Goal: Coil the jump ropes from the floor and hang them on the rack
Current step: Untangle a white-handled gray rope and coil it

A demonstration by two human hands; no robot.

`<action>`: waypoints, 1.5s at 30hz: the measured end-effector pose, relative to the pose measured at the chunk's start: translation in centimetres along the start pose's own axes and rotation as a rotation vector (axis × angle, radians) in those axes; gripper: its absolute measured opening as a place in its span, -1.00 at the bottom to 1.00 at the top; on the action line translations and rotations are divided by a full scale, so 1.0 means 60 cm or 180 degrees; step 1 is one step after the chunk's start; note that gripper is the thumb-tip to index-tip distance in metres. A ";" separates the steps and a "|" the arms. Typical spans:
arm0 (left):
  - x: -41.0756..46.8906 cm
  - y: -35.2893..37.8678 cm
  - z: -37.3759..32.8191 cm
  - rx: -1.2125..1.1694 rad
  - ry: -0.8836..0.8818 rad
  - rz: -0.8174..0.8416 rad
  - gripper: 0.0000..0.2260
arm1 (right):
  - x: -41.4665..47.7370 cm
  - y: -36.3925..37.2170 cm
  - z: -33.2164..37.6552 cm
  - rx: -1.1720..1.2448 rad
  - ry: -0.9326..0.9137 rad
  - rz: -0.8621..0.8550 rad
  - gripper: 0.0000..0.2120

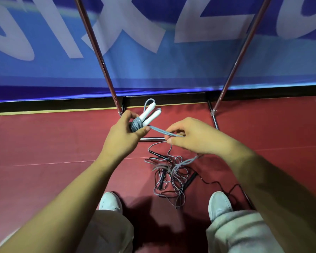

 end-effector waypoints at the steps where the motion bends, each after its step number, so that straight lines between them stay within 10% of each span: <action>1: -0.001 0.000 0.000 0.0308 0.0078 -0.0009 -0.69 | -0.001 0.003 0.007 -0.0084 -0.0038 0.0011 -0.93; 10: -0.022 0.037 -0.007 0.1943 0.0448 0.0616 -0.74 | -0.005 -0.001 0.036 -0.0361 -0.0476 -0.0227 -0.89; 16: -0.046 0.084 -0.010 0.1830 0.0725 0.1549 -0.33 | -0.002 -0.028 0.017 0.0288 -0.0321 -0.0530 -0.94; 24: -0.072 0.081 -0.069 0.0174 0.1059 0.2080 -0.80 | 0.003 -0.046 -0.025 0.0829 0.0025 -0.0504 -0.91; 32: -0.054 0.059 -0.076 -0.1786 0.0316 0.1508 -0.59 | 0.006 -0.010 -0.041 0.1100 0.0238 0.0016 -0.81; 45: 0.000 -0.007 -0.006 -0.0411 -0.0109 0.0137 -0.80 | -0.002 -0.002 -0.008 0.0092 0.0023 0.0144 -0.90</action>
Point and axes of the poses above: each hand's wrist, its own x-axis towards the middle knuckle, its own y-axis out of the palm, z = x × y, the point moved 7 cm from there along x, towards the middle knuckle, and after that the axes turned 3 degrees about -x, right-handed, at the moved point
